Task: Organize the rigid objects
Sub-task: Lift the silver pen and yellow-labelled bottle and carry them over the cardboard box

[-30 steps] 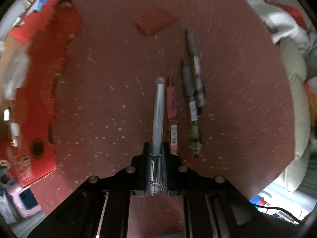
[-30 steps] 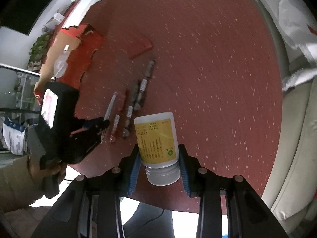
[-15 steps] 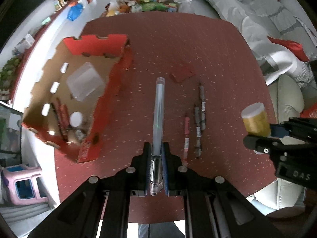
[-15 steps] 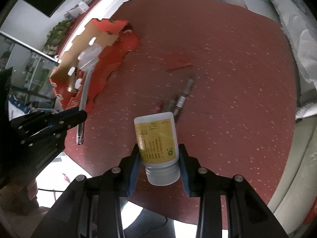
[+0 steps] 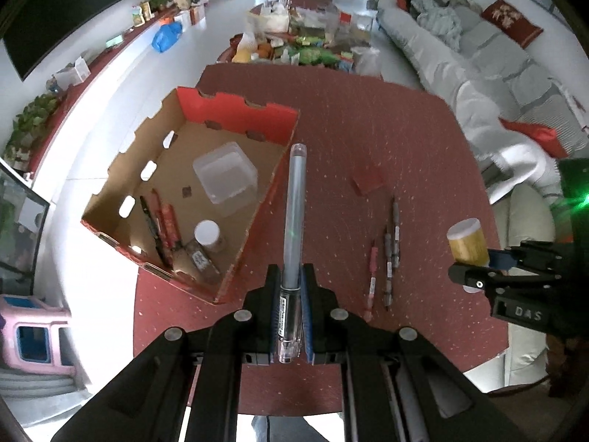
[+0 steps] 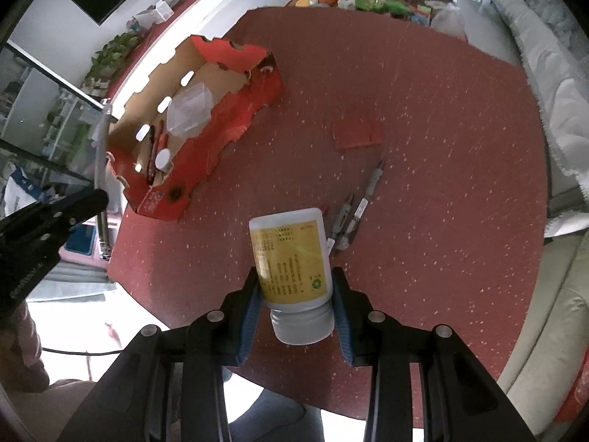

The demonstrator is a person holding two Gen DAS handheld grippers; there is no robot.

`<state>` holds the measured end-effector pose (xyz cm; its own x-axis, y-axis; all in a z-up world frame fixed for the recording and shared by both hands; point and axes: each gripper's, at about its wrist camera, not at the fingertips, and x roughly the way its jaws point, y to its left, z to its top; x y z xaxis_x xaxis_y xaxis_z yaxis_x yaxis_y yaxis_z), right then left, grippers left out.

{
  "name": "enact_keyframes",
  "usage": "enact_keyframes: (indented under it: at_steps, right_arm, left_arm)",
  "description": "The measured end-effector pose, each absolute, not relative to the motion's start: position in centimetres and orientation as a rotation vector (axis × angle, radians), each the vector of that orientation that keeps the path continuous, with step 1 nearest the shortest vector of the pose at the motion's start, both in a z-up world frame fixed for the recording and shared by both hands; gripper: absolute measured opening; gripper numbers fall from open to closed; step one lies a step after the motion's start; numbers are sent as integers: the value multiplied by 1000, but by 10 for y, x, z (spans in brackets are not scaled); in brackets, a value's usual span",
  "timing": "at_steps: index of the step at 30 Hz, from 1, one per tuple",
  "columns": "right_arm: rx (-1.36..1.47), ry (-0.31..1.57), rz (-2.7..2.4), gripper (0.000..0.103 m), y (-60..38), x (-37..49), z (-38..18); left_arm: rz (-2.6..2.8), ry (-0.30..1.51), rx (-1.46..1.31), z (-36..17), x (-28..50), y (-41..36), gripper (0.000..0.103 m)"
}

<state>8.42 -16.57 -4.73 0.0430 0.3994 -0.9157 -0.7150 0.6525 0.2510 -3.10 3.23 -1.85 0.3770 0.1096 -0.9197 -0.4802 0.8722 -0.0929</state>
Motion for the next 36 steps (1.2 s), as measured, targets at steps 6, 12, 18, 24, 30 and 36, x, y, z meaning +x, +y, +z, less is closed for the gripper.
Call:
enact_keyframes:
  at_steps: [6, 12, 18, 24, 30, 36]
  right_arm:
    - [-280, 1262, 785, 38, -140, 66, -43]
    - [-270, 1254, 735, 38, -98, 31, -38]
    - [-298, 1246, 778, 38, -58, 1, -30]
    - [-367, 1168, 901, 38, -17, -16, -12]
    - [-391, 1131, 999, 37, -10, -22, -1]
    - [-426, 1123, 1048, 38, -24, -12, -2]
  left_arm:
    - [360, 1084, -375, -1, -63, 62, 12]
    - [343, 1050, -360, 14, -94, 83, 12]
    - [372, 1034, -323, 25, -118, 90, 12]
    - [460, 1010, -324, 34, -134, 90, 12]
    - [511, 996, -338, 41, -129, 75, 12]
    - [558, 1008, -346, 44, -118, 53, 12]
